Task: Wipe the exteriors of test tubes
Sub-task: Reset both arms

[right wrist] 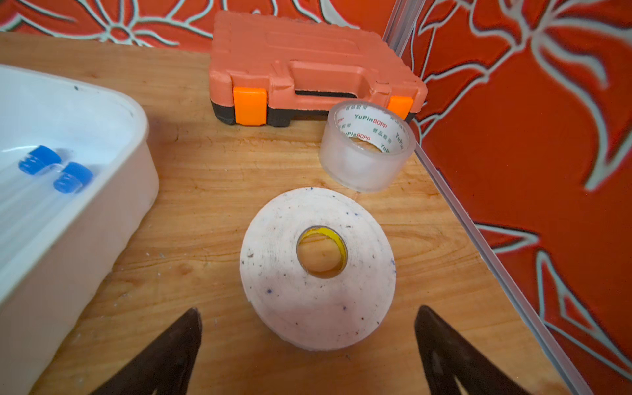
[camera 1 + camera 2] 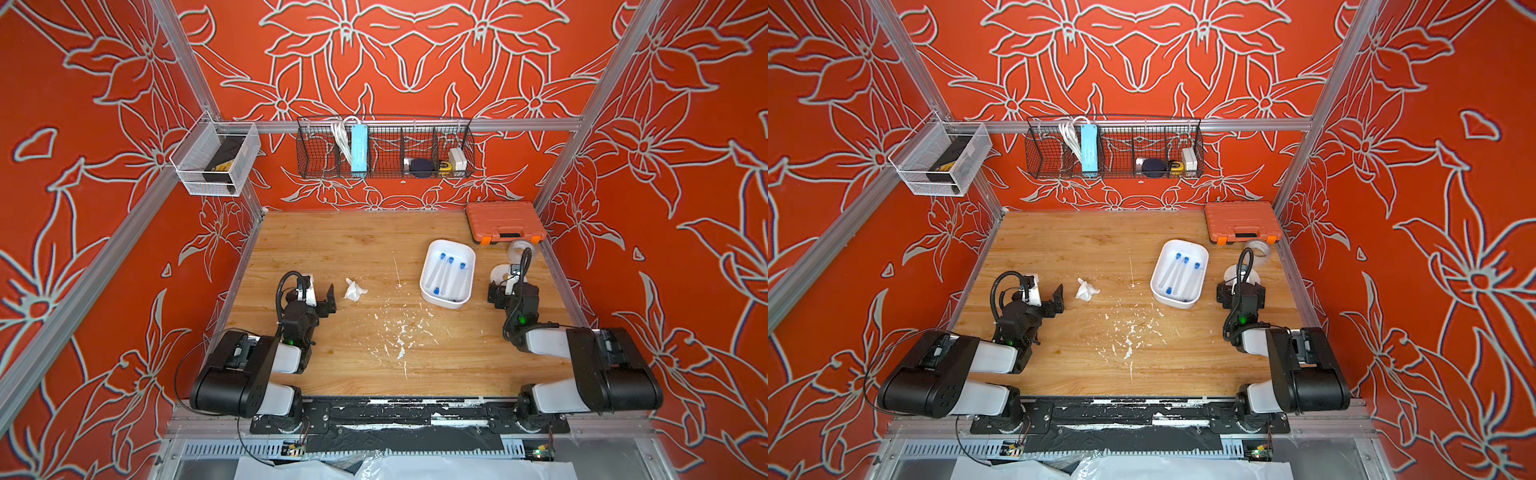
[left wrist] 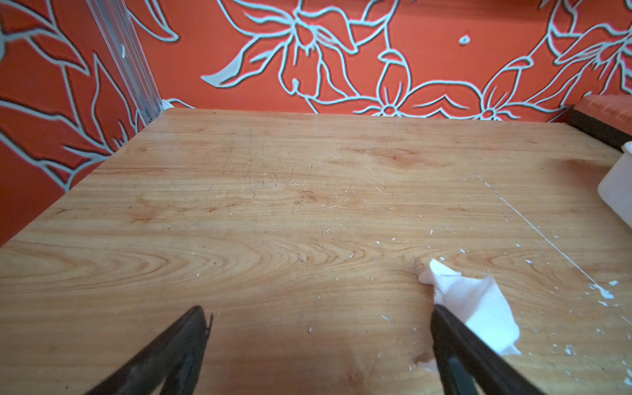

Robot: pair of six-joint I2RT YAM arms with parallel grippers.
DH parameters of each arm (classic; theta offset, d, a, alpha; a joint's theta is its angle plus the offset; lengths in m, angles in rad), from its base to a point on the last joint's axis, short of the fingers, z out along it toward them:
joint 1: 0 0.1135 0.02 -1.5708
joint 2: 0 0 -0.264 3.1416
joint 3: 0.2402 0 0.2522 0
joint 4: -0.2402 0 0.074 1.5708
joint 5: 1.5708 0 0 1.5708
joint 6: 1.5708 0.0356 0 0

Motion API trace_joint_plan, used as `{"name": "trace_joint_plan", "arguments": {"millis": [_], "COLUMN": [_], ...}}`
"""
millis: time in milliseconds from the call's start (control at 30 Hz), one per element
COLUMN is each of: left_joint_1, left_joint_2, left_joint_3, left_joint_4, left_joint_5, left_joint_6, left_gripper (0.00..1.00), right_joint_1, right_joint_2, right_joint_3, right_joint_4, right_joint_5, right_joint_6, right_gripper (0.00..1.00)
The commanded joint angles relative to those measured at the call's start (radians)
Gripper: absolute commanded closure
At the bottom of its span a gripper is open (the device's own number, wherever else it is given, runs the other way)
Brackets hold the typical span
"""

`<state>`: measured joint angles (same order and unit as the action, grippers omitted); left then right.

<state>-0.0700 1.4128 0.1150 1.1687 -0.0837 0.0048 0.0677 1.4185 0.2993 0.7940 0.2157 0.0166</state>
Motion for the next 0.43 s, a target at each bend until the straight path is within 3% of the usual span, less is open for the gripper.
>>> {"name": "trace_joint_plan", "arguments": {"millis": [0, 400], "left_joint_1": [0.006, 0.018], "left_joint_2": [-0.007, -0.003], "left_joint_3": [0.011, 0.009], "left_joint_4": [0.029, 0.038], "left_joint_5": [0.026, 0.070], "left_joint_6": [0.026, 0.029], "left_gripper": [0.02, 0.02], "right_joint_1": [-0.001, 0.000], "right_joint_2": [0.001, -0.005], "right_joint_3": [0.015, 0.018], "right_joint_4": [0.032, 0.016], "right_joint_5": [-0.016, -0.016], "right_joint_6": [-0.017, -0.017], "right_gripper": [0.03, 0.03]}}
